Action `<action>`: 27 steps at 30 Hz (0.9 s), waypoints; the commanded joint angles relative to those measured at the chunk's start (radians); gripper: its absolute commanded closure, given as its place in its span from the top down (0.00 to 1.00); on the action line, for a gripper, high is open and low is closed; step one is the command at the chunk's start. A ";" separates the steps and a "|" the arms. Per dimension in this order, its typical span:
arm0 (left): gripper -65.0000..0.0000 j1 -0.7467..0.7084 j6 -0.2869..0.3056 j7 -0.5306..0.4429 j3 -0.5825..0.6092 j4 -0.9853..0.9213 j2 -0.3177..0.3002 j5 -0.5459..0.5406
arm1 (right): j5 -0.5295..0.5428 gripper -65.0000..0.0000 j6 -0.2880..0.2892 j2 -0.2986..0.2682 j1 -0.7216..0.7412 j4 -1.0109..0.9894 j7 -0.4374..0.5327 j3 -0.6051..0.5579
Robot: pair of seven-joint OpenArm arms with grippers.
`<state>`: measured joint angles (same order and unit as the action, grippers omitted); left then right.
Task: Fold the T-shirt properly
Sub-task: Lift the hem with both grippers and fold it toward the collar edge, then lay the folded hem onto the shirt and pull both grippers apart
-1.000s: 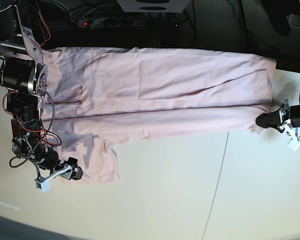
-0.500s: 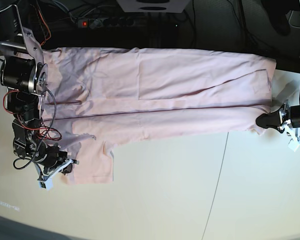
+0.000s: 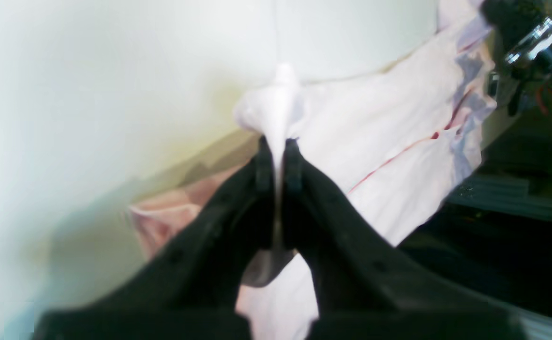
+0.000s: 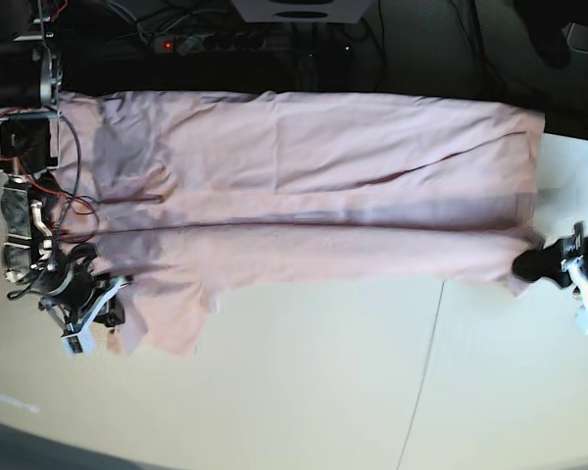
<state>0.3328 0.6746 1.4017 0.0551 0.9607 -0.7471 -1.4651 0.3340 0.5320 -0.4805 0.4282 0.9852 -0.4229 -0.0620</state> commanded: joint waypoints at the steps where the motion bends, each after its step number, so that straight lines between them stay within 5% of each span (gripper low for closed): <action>1: 0.00 0.002 0.023 -0.005 -0.007 0.051 -0.032 -0.018 | 0.023 0.00 0.044 -0.035 0.008 0.053 0.023 0.007; 5: 0.00 -0.076 0.023 -0.005 -0.007 0.229 -0.051 0.024 | 0.045 0.00 0.044 -0.108 -0.084 0.200 0.023 0.007; 17: 0.00 -0.291 0.023 -0.157 -0.007 0.649 -0.058 0.404 | 0.040 0.00 0.043 -0.294 -0.334 0.508 0.027 0.008; 27: 0.00 -0.436 0.023 -0.307 -0.007 0.801 -0.158 0.553 | 0.042 0.00 0.040 -0.405 -0.484 0.607 0.026 0.092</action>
<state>-0.1165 0.6777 1.1011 0.0597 1.7496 -0.8818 -0.9115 0.3740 0.5308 -0.8585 -0.0681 1.5814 -0.4095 0.0143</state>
